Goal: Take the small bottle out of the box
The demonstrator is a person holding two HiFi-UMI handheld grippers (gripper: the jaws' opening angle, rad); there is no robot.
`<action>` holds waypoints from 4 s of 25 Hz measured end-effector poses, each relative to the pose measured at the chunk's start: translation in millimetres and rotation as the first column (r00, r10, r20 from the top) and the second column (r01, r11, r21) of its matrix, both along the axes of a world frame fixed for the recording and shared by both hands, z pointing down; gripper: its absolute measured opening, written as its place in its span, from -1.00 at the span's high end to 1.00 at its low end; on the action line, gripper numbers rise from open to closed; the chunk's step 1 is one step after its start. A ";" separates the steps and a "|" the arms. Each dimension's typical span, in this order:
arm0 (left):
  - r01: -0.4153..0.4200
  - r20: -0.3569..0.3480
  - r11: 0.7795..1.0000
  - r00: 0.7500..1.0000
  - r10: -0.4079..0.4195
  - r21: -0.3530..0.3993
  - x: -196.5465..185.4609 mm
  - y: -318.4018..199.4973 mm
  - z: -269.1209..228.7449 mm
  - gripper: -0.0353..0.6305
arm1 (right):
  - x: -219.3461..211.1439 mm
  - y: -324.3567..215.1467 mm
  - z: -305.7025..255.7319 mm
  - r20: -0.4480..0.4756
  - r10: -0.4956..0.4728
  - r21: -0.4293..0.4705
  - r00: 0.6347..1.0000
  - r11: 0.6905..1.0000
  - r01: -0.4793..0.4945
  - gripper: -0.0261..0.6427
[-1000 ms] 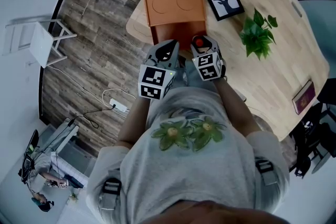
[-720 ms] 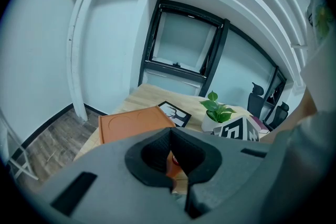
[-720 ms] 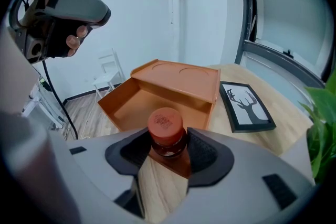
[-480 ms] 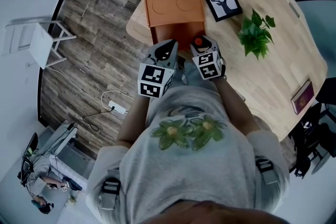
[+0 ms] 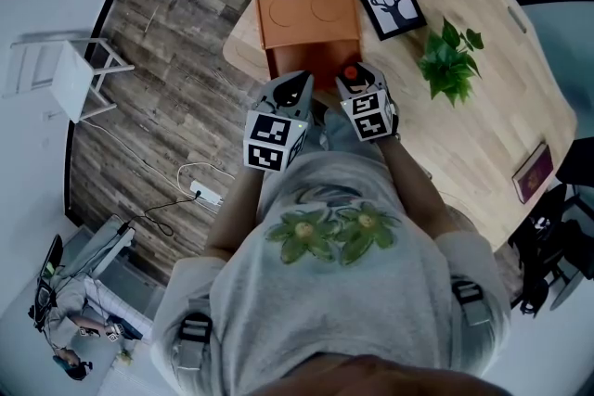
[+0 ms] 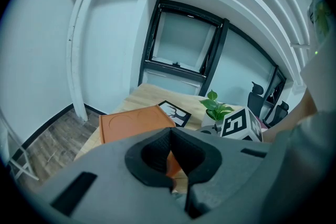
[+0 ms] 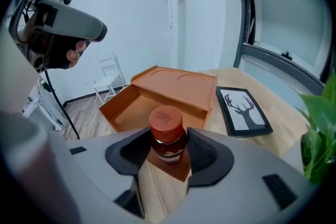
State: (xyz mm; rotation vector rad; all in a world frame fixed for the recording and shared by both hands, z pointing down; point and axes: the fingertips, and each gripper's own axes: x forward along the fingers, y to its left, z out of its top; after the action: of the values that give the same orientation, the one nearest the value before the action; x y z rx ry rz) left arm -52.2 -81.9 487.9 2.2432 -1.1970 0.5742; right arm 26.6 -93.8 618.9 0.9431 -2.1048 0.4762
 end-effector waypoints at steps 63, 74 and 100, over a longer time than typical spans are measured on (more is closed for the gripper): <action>-0.002 -0.051 0.999 0.999 0.005 0.052 22.4 28.1 -26.6 0.87 | -3.8 27.2 -192.0 0.295 -0.074 0.275 0.953 0.962 -0.010 0.29; 0.008 -0.060 0.998 0.998 -0.004 0.066 20.9 25.2 -35.6 0.87 | -4.2 29.3 -211.2 0.309 -0.111 0.307 0.945 0.952 0.012 0.29; -0.007 -0.071 0.998 0.997 0.012 0.063 26.8 33.8 -35.7 0.87 | 11.0 35.9 -209.3 0.306 -0.069 0.311 0.949 0.950 -0.031 0.30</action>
State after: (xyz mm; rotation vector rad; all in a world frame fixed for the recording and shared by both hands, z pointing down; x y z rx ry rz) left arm -25.3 -48.1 452.2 2.3030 -1.1846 0.4614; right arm 37.6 -57.9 409.6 1.0789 -2.5307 0.3008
